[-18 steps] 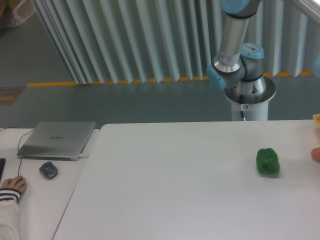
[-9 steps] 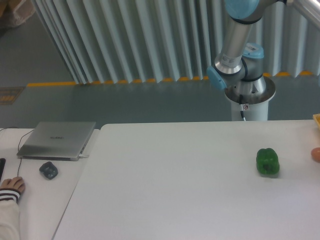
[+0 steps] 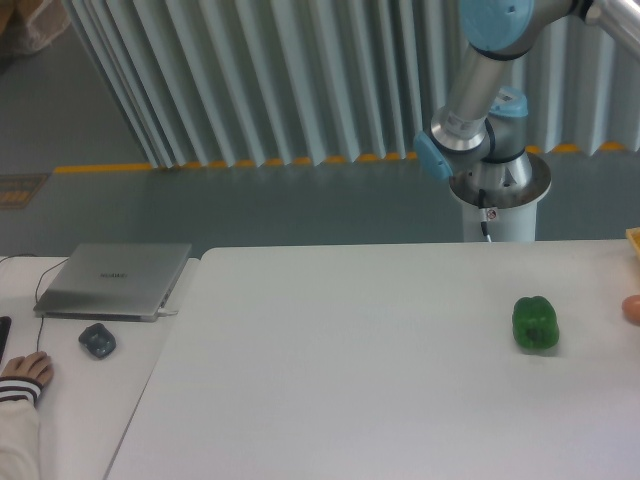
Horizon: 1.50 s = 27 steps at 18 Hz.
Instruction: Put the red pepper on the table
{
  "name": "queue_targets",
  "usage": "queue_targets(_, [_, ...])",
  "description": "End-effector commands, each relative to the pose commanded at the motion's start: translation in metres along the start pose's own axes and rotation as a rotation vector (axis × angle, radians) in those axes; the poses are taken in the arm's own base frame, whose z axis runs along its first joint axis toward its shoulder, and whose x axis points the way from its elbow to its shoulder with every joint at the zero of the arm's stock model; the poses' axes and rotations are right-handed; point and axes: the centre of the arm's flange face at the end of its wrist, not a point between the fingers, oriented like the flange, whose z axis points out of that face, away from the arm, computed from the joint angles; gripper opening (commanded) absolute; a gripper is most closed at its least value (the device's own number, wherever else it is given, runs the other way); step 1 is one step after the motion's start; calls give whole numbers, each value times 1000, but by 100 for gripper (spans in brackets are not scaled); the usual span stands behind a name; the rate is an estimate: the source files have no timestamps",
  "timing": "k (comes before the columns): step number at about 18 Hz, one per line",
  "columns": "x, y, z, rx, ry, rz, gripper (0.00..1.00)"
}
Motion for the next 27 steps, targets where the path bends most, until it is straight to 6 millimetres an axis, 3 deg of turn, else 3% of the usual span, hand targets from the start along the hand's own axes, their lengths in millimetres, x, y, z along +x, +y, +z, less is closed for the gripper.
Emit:
queue_targets(2, [5, 1, -4, 2, 8, 22, 0])
queue_targets(3, [13, 2, -10, 4, 22, 106, 0])
queue_targets(4, [20, 4, -17, 7, 18, 211, 6])
queue_targets(7, [45, 15, -33, 10, 28, 370, 7])
queue_targets(8, [50, 15, -27, 16, 47, 405, 8])
queue_targets(10, [54, 22, -21, 27, 70, 522, 30])
queue_targets(11, [57, 24, -22, 24, 69, 575, 53])
queue_targets(12, [59, 23, -20, 25, 73, 613, 62])
queue_targets(14, [64, 20, -13, 28, 86, 718, 93])
queue_targets(15, [64, 20, -11, 29, 86, 749, 100])
queue_targets(22, [60, 30, -4, 14, 100, 881, 100])
queue_targets(27, [36, 50, 14, -79, 98, 1098, 100])
